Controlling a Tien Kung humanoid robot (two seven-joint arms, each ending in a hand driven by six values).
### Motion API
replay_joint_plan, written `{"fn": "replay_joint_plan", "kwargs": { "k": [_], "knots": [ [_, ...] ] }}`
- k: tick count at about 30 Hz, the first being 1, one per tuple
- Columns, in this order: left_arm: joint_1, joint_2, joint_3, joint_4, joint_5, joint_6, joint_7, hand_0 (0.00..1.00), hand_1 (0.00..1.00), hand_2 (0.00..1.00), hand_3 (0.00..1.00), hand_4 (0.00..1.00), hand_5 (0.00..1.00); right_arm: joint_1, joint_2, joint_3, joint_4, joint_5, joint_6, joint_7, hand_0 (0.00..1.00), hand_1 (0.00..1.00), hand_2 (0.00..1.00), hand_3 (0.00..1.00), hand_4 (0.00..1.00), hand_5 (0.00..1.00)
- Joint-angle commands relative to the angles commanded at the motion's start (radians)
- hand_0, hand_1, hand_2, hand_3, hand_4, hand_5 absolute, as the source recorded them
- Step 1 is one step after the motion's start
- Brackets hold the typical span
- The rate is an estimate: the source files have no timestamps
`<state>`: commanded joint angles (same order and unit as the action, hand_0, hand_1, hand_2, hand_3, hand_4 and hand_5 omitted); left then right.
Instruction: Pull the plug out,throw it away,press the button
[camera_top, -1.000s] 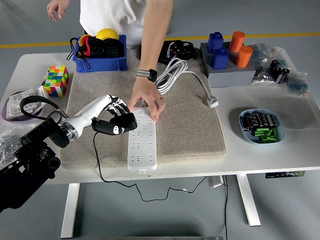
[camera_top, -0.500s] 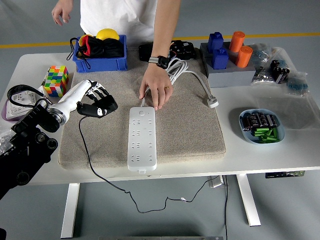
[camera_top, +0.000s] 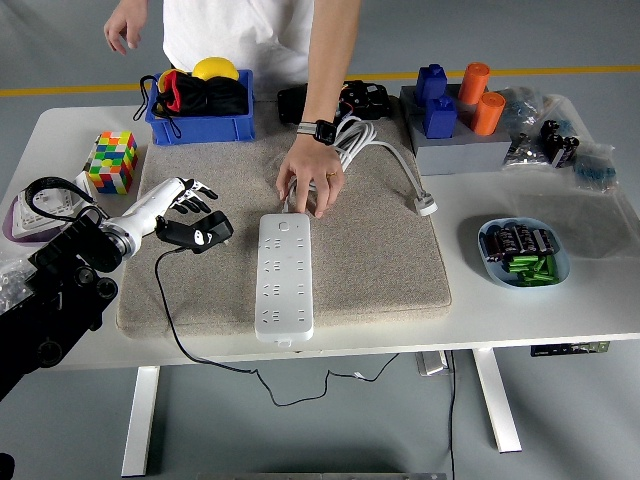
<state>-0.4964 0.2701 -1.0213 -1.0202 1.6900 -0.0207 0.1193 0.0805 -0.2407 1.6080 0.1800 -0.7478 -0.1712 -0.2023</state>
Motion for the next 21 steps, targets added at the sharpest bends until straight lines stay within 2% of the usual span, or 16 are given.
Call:
{"fn": "replay_joint_plan", "kwargs": {
  "k": [4,5,6,10,11,16,17,21],
  "knots": [
    [-0.002,-0.001,0.006,0.002,0.01,0.02,-0.017,0.794,0.839,0.816,0.843,0.983,0.002,0.001,-0.003,-0.001,0.0,-0.004,0.0,-0.001,0.745,0.68,0.641,0.611,0.658,0.479],
    [-0.002,-0.001,0.006,0.0,0.014,0.026,-0.022,0.826,0.877,0.839,0.863,0.998,0.061,0.002,-0.004,-0.002,0.0,-0.004,0.0,-0.001,0.745,0.68,0.641,0.611,0.658,0.479],
    [-0.001,-0.001,0.008,-0.005,0.019,0.029,-0.023,0.826,0.877,0.839,0.863,0.998,0.061,0.002,-0.004,-0.004,0.0,-0.005,0.0,-0.001,0.745,0.68,0.641,0.611,0.658,0.479],
    [-0.007,0.006,0.034,-0.06,0.013,0.039,-0.033,0.826,0.877,0.839,0.863,0.998,0.061,-0.003,-0.005,-0.012,0.0,-0.005,0.005,0.002,0.745,0.68,0.641,0.611,0.658,0.479],
    [-0.008,0.007,0.04,-0.075,0.012,0.041,-0.034,0.658,0.69,0.657,0.829,0.91,0.002,-0.004,-0.004,-0.011,0.0,-0.007,0.005,0.003,0.745,0.68,0.641,0.611,0.658,0.479],
    [-0.017,0.003,0.083,-0.136,-0.027,0.05,-0.047,0.658,0.69,0.657,0.829,0.91,0.002,-0.009,-0.001,-0.013,0.0,-0.014,0.01,0.005,0.745,0.68,0.641,0.611,0.658,0.479],
    [-0.022,0.0,0.095,-0.14,-0.037,0.052,-0.046,0.191,0.257,0.303,0.713,0.596,0.002,-0.01,-0.001,-0.015,0.0,-0.014,0.012,0.005,0.744,0.68,0.641,0.611,0.658,0.479],
    [-0.042,-0.017,0.14,-0.122,-0.077,0.067,-0.043,0.191,0.257,0.303,0.713,0.596,0.002,-0.011,-0.002,-0.028,0.0,-0.013,0.014,0.005,0.744,0.68,0.641,0.611,0.658,0.479]
  ]
}}
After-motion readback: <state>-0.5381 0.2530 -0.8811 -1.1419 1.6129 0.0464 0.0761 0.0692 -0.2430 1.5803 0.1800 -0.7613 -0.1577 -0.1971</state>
